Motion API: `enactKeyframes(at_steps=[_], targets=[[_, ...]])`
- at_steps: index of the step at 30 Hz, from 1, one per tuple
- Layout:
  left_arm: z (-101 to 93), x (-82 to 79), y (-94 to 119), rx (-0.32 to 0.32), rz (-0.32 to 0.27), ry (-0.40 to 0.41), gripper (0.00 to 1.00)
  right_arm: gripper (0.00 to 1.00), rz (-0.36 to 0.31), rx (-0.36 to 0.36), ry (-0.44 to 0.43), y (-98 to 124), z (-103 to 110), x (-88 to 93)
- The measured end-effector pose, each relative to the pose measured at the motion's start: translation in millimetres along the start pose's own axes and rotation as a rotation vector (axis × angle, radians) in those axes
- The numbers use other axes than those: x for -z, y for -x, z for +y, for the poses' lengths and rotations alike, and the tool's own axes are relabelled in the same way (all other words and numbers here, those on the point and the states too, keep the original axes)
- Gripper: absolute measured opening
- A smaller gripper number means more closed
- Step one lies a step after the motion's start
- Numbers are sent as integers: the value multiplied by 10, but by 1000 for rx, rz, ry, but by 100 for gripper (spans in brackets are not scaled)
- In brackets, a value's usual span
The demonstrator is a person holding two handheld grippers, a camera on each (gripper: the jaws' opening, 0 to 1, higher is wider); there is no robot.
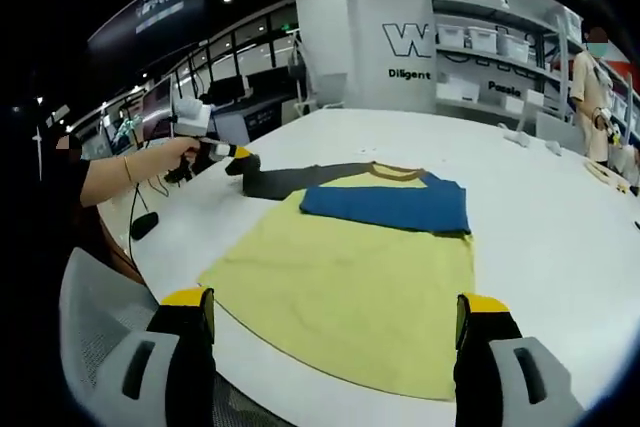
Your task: Fold the garment on the visible template until the final outline fits inside the template.
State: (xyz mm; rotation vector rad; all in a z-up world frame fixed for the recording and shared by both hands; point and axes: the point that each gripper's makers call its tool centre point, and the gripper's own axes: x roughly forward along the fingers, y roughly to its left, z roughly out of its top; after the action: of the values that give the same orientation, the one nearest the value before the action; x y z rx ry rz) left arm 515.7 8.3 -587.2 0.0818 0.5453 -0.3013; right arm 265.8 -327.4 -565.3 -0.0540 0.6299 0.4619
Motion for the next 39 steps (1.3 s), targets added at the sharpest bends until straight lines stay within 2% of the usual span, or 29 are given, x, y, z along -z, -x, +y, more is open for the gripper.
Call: enactKeyframes(at_steps=[13, 23, 26, 31, 39], targets=[[-510, -326, -159, 77, -23, -69, 0, 99, -11, -17, -42, 23, -51, 33], [-893, -515, -251, 132, -38, -83, 0, 99, -25, 1, -76, 29, -124, 52], [-1085, -660, -264, 171, -82, -85, 0, 99, -34, 4, -79, 31, -135, 38], [-1339, -774, -293, 193, -103, -95, 0, 99, -27, 16, -79, 15, -185, 84], [-1661, -781, -409, 224, -89, -136, 0, 99, -22, 36, -88, 40, -236, 139]])
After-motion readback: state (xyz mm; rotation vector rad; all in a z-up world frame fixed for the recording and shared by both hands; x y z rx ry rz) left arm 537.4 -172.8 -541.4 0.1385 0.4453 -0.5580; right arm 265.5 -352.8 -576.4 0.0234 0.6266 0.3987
